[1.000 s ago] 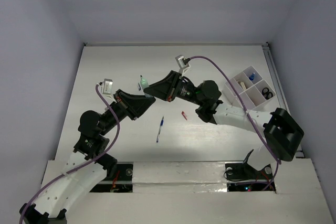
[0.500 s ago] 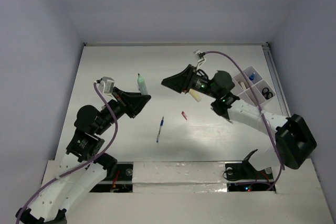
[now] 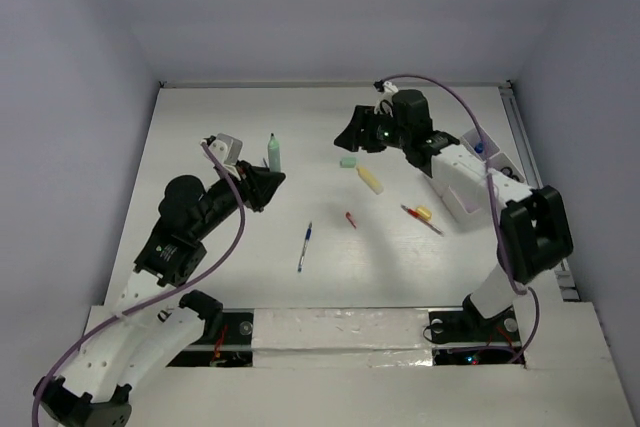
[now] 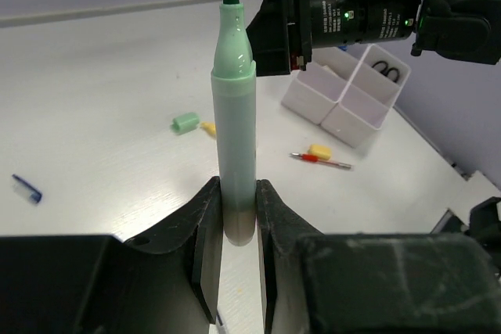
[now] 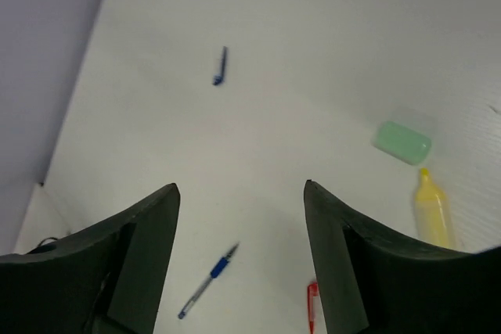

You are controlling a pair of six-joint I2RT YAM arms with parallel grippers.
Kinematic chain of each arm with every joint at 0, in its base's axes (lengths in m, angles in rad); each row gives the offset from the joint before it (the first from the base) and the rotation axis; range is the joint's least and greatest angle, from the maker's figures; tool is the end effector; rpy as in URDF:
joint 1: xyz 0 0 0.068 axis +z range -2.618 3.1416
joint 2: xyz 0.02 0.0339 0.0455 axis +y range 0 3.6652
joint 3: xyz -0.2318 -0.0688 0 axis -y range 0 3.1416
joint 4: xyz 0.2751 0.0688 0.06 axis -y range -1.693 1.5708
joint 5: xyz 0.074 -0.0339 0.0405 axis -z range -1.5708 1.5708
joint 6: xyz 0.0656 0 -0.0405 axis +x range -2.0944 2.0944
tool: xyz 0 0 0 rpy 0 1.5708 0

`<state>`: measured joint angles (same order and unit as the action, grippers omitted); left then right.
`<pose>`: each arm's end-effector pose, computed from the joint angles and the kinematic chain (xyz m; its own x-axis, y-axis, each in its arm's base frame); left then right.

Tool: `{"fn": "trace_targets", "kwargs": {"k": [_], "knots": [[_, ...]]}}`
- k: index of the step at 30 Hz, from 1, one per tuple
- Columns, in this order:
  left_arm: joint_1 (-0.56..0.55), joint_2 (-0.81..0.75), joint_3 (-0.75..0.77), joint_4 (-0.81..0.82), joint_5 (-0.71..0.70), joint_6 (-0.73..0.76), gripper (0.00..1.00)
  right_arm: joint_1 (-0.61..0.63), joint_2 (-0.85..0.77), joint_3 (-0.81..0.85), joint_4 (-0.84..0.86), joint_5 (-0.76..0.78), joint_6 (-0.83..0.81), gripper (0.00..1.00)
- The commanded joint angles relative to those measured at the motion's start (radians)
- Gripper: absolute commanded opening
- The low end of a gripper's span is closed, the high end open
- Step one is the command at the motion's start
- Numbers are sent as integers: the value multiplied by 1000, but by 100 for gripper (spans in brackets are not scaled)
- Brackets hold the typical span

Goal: Sort the stationery into containers
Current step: Pick up the pen cap from the center of the board.

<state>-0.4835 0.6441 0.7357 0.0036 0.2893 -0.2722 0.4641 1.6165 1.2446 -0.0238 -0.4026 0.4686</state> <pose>0.2032 -0.1278 0.3506 -0.1063 -0.2352 -0.9661 0.6940 0.6783 -0.2415 0.3754 0.2167 0.2492 -0.6395 0.1445 -0.7550 -0.5002 0.6676 0.5515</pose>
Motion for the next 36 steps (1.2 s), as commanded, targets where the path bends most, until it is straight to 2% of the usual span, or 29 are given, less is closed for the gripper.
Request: {"fn": "trace_targets", "kwargs": {"k": [1, 2, 5, 9, 19, 31, 36], "knots": [[26, -6, 10, 18, -12, 39, 0, 2, 101, 76, -157, 84, -51, 71], [26, -9, 7, 16, -15, 36, 0, 2, 120, 88, -151, 84, -45, 77], [36, -23, 4, 6, -42, 37, 0, 2, 199, 110, -146, 97, -21, 85], [36, -43, 2, -2, -76, 42, 0, 22, 296, 179, -169, 149, -15, 88], [6, -52, -1, -30, -110, 48, 0, 22, 450, 276, -159, 197, 36, 88], [-12, -54, 4, -34, -131, 56, 0, 22, 520, 343, -199, 239, 39, 88], [-12, -50, 4, -34, -134, 54, 0, 31, 565, 407, -264, 277, -1, 83]]}}
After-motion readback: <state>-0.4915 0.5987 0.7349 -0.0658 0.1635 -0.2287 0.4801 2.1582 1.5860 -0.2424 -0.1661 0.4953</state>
